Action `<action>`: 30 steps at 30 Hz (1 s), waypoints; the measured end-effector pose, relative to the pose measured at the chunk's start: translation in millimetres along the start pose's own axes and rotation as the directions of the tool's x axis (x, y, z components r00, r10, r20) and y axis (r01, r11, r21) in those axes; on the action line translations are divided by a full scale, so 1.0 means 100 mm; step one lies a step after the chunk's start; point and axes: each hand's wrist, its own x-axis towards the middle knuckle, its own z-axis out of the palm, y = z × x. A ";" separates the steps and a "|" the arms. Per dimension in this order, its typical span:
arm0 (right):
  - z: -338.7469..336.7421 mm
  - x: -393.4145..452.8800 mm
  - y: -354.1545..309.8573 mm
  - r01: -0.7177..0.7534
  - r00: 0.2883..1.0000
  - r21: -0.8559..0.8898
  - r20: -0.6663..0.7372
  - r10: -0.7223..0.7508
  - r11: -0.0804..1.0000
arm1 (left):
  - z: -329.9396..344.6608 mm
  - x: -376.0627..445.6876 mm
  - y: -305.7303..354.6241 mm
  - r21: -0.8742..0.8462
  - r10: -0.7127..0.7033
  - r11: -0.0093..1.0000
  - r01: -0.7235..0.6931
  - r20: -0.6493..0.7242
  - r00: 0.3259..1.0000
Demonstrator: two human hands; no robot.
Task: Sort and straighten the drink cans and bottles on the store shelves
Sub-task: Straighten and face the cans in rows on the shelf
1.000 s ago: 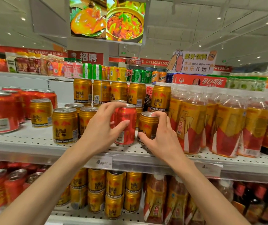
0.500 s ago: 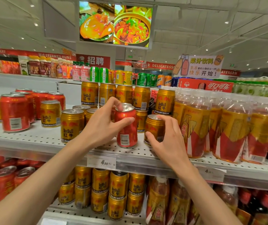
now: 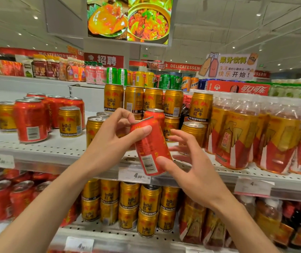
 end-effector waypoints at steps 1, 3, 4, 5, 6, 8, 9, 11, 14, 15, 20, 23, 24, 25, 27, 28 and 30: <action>0.06 -0.03 -0.04 -0.037 0.998 0.030 0.053 0.035 0.999 | -0.02 -0.03 -0.03 -0.015 0.008 1.000 -0.008 0.006 1.000; 0.17 -0.10 -0.09 -0.078 0.993 0.056 0.092 0.072 0.995 | -0.04 -0.10 -0.07 -0.034 0.015 0.999 -0.014 0.025 1.000; 0.22 -0.14 -0.12 -0.090 0.992 0.056 0.089 0.085 0.994 | -0.04 -0.13 -0.09 -0.052 0.014 0.999 -0.012 0.037 0.999; 0.26 -0.18 -0.15 -0.099 0.992 0.050 0.079 0.095 0.994 | -0.04 -0.17 -0.12 -0.075 0.009 0.997 -0.006 0.046 0.999; 0.29 -0.22 -0.18 -0.103 0.993 0.042 0.067 0.100 0.994 | -0.05 -0.20 -0.13 -0.097 -0.001 0.995 0.006 0.054 0.999; 0.34 -0.31 -0.20 -0.122 0.992 0.034 0.047 0.120 0.992 | -0.07 -0.27 -0.17 -0.103 -0.024 0.994 0.032 0.076 0.997; 0.36 -0.36 -0.22 -0.138 0.990 0.041 0.041 0.137 0.990 | -0.08 -0.31 -0.19 -0.093 -0.031 0.995 0.039 0.086 0.996; 0.40 -0.45 -0.22 -0.173 0.985 0.071 0.038 0.170 0.982 | -0.09 -0.40 -0.25 -0.067 -0.051 0.996 0.058 0.099 0.994; 0.50 -0.62 -0.13 -0.244 0.970 0.184 0.048 0.239 0.952 | -0.10 -0.57 -0.35 -0.003 -0.089 0.996 0.090 0.067 0.994; 0.54 -0.68 -0.07 -0.271 0.962 0.231 0.049 0.267 0.934 | -0.11 -0.64 -0.39 0.015 -0.092 0.996 0.092 0.026 0.995; 0.75 -0.87 0.18 -0.351 0.927 0.417 0.029 0.374 0.838 | -0.21 -1.05 -0.64 0.032 -0.186 0.981 0.194 -0.168 0.968; 0.86 -0.90 0.24 -0.368 0.921 0.472 0.065 0.384 0.801 | -0.27 -1.32 -0.79 0.026 -0.241 0.966 0.258 -0.270 0.932; 0.91 -0.91 0.26 -0.372 0.920 0.479 0.073 0.386 0.795 | -0.30 -1.41 -0.84 0.025 -0.265 0.958 0.285 -0.290 0.919; 0.96 -0.92 0.27 -0.377 0.917 0.486 0.081 0.389 0.788 | -0.34 -1.48 -0.88 0.028 -0.286 0.951 0.309 -0.305 0.908; 1.07 -0.92 0.27 -0.386 0.915 0.495 0.097 0.392 0.778 | -0.43 -1.57 -0.94 0.033 -0.310 0.940 0.338 -0.323 0.894; 1.11 -0.92 0.27 -0.390 0.914 0.495 0.105 0.392 0.776 | -0.48 -1.59 -0.96 0.035 -0.312 0.939 0.342 -0.330 0.891; 1.20 -0.91 0.24 -0.403 0.909 0.489 0.116 0.399 0.774 | -0.58 -1.60 -0.99 0.036 -0.305 0.940 0.338 -0.350 0.886</action>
